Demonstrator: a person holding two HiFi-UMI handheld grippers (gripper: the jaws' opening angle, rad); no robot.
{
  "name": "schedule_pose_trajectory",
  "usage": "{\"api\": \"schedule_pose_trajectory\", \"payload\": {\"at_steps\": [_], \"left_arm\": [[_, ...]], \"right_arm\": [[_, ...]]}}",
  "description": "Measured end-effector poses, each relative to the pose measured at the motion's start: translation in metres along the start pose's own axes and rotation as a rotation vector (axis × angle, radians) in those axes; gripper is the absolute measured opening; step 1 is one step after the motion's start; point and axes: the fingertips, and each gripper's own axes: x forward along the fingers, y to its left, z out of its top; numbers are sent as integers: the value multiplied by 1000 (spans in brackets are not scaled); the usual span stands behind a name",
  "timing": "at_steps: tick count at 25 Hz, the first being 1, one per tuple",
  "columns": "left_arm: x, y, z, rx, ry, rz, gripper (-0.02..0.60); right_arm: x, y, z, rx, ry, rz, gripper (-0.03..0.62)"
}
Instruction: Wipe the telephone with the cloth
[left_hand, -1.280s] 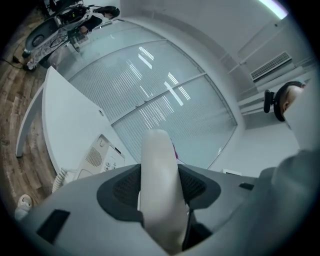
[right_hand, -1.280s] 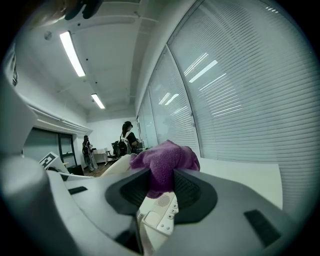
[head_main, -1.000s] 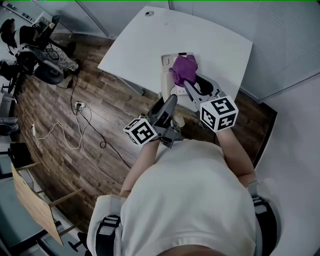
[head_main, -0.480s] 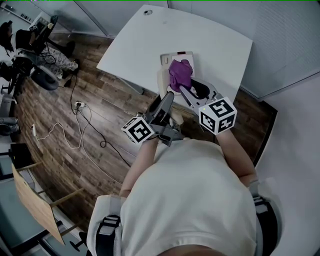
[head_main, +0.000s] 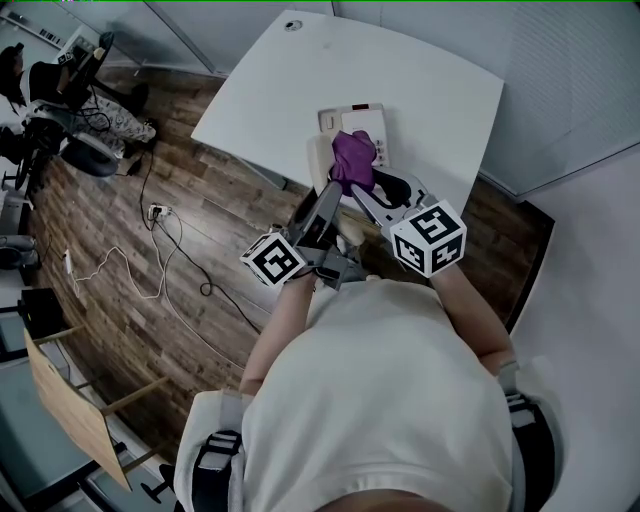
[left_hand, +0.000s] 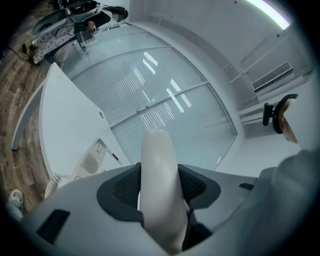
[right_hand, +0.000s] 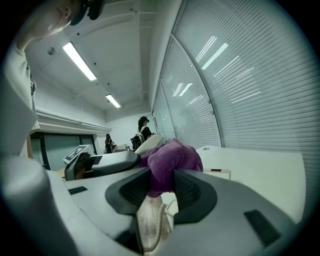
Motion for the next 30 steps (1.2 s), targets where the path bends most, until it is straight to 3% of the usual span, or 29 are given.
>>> {"api": "schedule_pose_trajectory", "payload": {"at_steps": [17,30], "left_arm": [[2,-4,7,17,-19,-5,225],[2,5,17,28,-45,11,225]], "right_arm": [[-3,26,-8,-35,47,155,144],[-7,30,-22,-117,111,213,143]]}}
